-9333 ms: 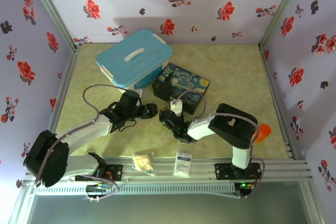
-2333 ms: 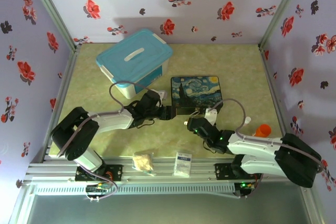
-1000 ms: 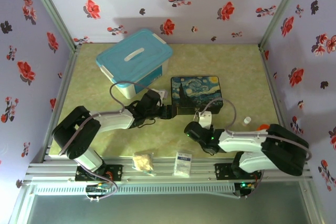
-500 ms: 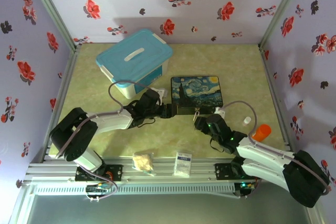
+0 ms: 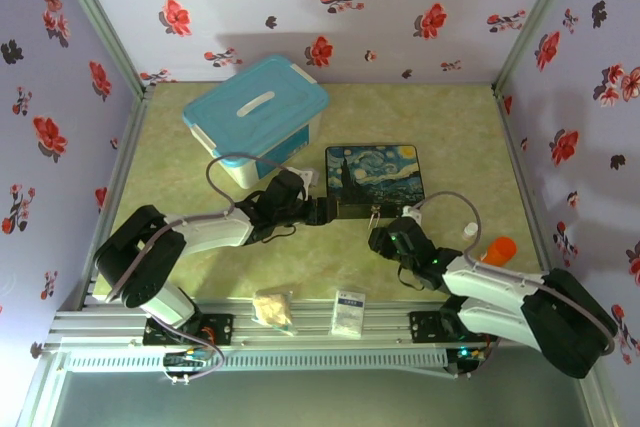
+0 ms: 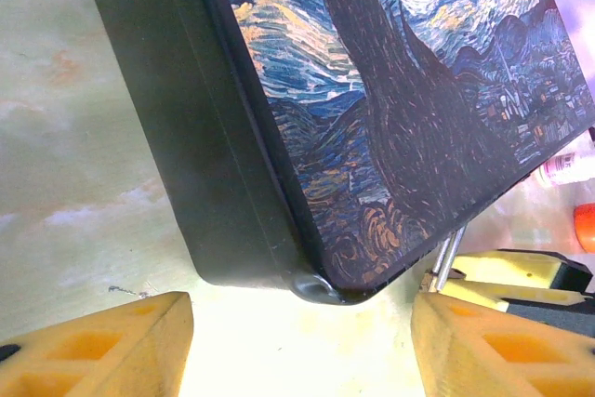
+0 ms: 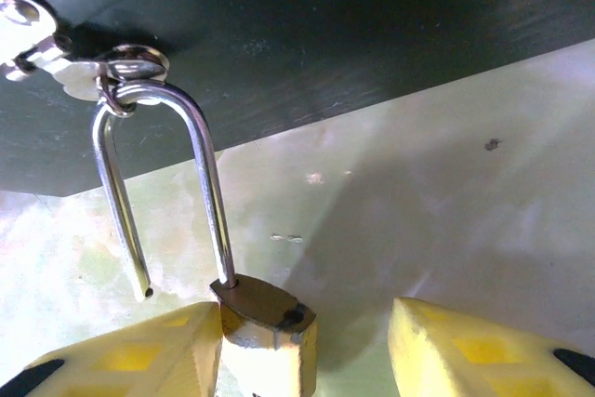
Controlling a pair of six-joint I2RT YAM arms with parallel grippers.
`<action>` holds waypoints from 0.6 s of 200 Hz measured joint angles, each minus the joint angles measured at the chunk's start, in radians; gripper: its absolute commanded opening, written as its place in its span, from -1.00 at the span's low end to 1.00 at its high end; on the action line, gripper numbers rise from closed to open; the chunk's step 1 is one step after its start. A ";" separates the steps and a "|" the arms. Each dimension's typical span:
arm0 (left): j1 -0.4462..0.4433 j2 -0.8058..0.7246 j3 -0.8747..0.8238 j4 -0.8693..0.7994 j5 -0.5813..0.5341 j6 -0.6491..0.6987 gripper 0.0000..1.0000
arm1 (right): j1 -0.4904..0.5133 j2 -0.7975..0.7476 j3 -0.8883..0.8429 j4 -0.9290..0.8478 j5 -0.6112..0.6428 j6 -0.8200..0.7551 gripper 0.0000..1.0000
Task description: Unlock the padlock with the key
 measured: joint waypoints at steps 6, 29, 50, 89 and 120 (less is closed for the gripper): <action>0.000 0.000 0.000 0.000 0.000 0.000 0.27 | 0.000 0.010 0.005 0.004 0.000 -0.003 -0.05; -0.001 0.000 0.000 0.000 0.000 0.000 0.27 | 0.000 0.046 0.010 0.032 0.016 -0.005 -0.11; -0.001 0.000 0.000 0.000 0.000 0.000 0.27 | 0.000 0.061 0.010 0.048 0.023 -0.008 -0.21; -0.001 0.000 0.000 0.000 0.000 0.000 0.25 | -0.002 0.058 -0.001 0.073 0.021 -0.002 -0.50; -0.001 -0.014 0.011 -0.025 -0.017 0.009 0.25 | -0.004 0.032 -0.022 0.090 -0.021 0.005 -0.65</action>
